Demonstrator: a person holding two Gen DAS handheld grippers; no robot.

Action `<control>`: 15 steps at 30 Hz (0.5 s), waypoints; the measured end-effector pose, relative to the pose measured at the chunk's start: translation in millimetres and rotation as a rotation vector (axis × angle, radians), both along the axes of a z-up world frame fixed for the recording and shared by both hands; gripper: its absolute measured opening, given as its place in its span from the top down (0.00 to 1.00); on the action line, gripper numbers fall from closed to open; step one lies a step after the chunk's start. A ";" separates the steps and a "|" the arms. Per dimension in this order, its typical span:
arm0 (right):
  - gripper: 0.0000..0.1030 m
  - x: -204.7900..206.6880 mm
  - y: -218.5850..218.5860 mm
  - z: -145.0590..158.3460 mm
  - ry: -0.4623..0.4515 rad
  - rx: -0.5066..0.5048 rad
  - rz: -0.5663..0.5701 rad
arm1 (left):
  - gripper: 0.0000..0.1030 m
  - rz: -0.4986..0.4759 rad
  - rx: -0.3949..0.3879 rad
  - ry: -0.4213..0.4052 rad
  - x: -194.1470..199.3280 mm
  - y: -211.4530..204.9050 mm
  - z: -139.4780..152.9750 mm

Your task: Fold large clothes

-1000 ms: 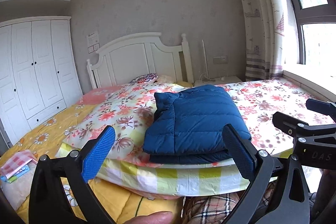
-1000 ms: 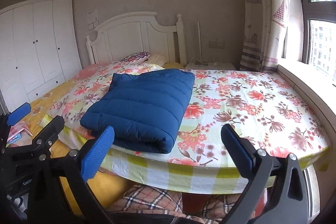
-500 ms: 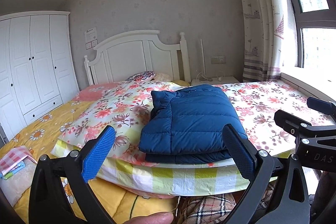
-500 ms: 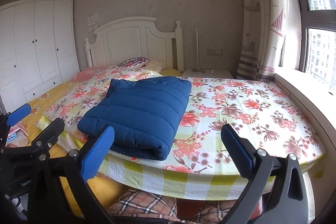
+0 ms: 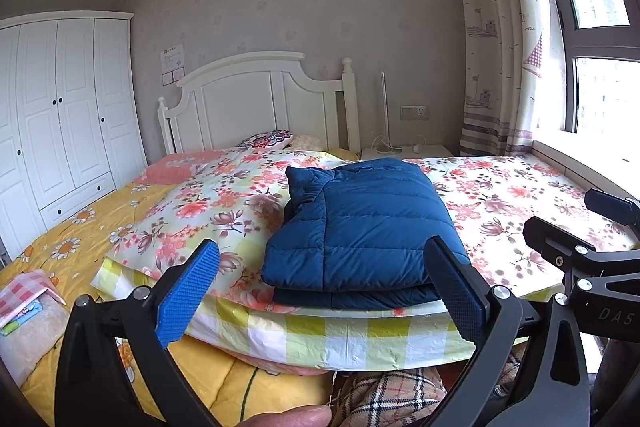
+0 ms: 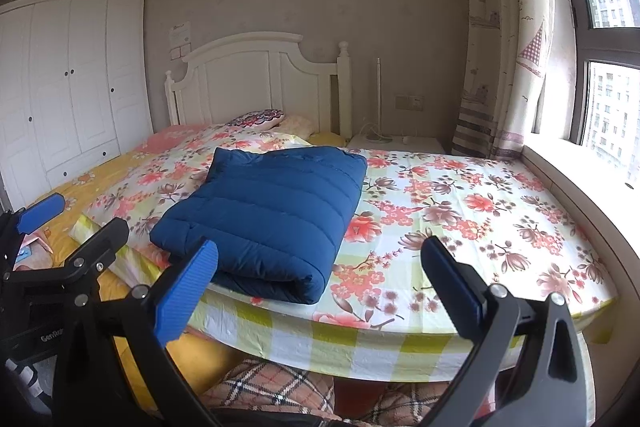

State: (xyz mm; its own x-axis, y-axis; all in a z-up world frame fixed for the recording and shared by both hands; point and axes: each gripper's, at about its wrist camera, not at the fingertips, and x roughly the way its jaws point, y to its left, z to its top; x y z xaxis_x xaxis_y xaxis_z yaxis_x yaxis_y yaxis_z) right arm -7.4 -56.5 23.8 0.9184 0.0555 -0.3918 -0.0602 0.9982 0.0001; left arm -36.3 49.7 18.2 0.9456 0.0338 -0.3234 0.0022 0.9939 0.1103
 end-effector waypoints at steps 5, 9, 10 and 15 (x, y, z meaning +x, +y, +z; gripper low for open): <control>0.02 -1.4 0.5 1.0 -0.007 -0.005 0.000 | 0.04 -0.004 0.003 0.001 0.2 -0.4 1.1; 0.02 -0.7 0.3 1.5 -0.006 -0.003 0.000 | 0.05 -0.002 0.003 -0.003 -0.3 -0.4 2.1; 0.02 -0.7 0.2 1.5 -0.006 -0.004 0.001 | 0.05 -0.002 0.004 -0.004 -0.5 -0.3 2.3; 0.02 -0.9 0.9 1.7 -0.008 -0.003 -0.001 | 0.04 -0.003 0.003 -0.008 -0.6 1.3 2.6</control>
State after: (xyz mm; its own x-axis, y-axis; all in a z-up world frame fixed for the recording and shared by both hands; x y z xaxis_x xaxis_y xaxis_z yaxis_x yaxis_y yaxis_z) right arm -8.3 -55.7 25.4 0.9214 0.0535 -0.3849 -0.0592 0.9982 -0.0029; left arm -36.8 51.0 20.8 0.9483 0.0317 -0.3158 0.0045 0.9936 0.1131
